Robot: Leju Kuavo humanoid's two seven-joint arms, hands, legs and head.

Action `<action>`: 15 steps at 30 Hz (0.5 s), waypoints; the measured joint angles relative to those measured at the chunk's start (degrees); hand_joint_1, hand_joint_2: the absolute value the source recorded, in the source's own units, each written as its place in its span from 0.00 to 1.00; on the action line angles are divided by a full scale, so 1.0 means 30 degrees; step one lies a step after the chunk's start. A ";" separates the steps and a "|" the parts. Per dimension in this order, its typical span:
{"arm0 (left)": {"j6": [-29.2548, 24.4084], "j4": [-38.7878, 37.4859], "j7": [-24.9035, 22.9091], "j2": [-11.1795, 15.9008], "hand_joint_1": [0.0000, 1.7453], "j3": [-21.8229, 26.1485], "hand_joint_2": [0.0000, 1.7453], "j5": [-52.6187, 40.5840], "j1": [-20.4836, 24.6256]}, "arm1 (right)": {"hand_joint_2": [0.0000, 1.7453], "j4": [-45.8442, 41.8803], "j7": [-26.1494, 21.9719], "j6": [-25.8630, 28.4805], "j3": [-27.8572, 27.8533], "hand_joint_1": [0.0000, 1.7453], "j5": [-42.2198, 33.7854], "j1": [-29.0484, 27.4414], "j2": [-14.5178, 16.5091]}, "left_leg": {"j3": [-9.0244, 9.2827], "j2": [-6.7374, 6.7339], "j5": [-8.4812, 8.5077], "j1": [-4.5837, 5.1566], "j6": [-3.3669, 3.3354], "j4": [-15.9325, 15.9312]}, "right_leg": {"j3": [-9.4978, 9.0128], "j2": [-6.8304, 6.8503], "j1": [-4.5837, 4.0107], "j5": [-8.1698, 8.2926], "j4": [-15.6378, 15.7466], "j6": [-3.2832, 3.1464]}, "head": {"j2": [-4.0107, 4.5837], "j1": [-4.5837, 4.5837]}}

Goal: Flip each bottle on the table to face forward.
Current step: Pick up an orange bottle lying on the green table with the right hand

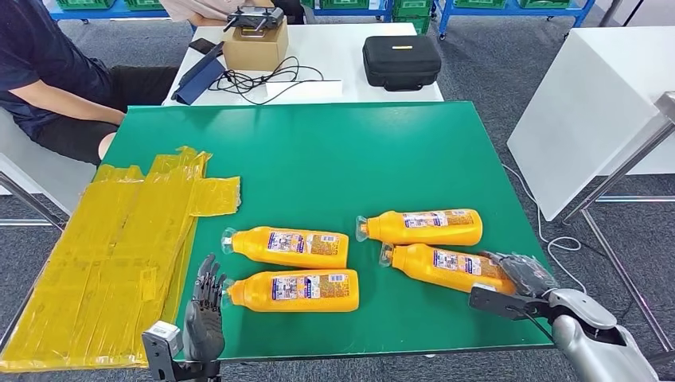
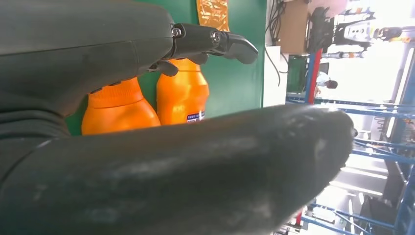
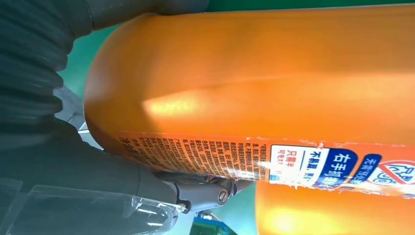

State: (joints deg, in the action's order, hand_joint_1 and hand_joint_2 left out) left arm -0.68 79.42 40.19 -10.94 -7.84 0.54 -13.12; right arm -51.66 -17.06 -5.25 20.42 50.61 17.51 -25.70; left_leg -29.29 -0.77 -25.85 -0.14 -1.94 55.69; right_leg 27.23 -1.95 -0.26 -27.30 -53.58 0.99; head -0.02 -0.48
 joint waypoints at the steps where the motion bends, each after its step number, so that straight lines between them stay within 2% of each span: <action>1: -0.0036 0.0113 0.0000 -0.0018 0.00 0.0076 0.00 -0.0005 -0.0042 | 1.00 0.0307 -0.0096 0.0011 0.0218 1.00 -0.0116 0.0281 0.0007 | 0.0001 0.0002 0.0012 0.0000 -0.0004 0.0001 | -0.0050 0.0001 0.0001 0.0008 0.0000 0.0004 | 0.0000 0.0002; 9: -0.0319 0.0636 0.0000 -0.0270 0.00 0.0687 0.00 0.0022 0.0006 | 1.00 0.2539 -0.1238 0.0035 0.1852 1.00 -0.1123 0.2542 0.0632 | -0.0026 0.0026 0.0085 0.0005 -0.0021 0.0017 | -0.0150 0.0016 0.0004 0.0057 -0.0004 0.0034 | 0.0000 -0.0002; 12: -0.0175 0.0694 0.0000 -0.0396 0.00 0.0871 0.00 -0.0018 0.0004 | 1.00 0.2567 -0.1712 -0.0321 0.2076 1.00 -0.2265 0.2729 0.0676 | -0.0077 0.0091 0.0110 0.0005 -0.0019 0.0025 | -0.0110 0.0069 0.0004 0.0057 -0.0007 0.0037 | 0.0000 -0.0002; 15: 0.0164 0.0714 -0.0013 -0.0576 0.00 0.1203 0.00 -0.0108 -0.0005 | 1.00 0.1256 -0.1927 -0.1546 0.2104 1.00 -0.4339 0.2185 0.0240 | -0.0159 0.0166 0.0128 0.0006 -0.0029 0.0035 | -0.0051 0.0151 0.0012 0.0053 -0.0010 0.0042 | 0.0000 -0.0007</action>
State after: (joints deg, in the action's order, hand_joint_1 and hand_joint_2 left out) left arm -0.19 81.56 40.16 -12.67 -4.23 0.22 -13.13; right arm -47.89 -22.84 -9.89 26.73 37.59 24.06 -24.98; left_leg -29.77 -0.27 -25.46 -0.13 -2.02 55.80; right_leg 27.08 -1.49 -0.22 -27.14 -53.61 1.11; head -0.02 -0.50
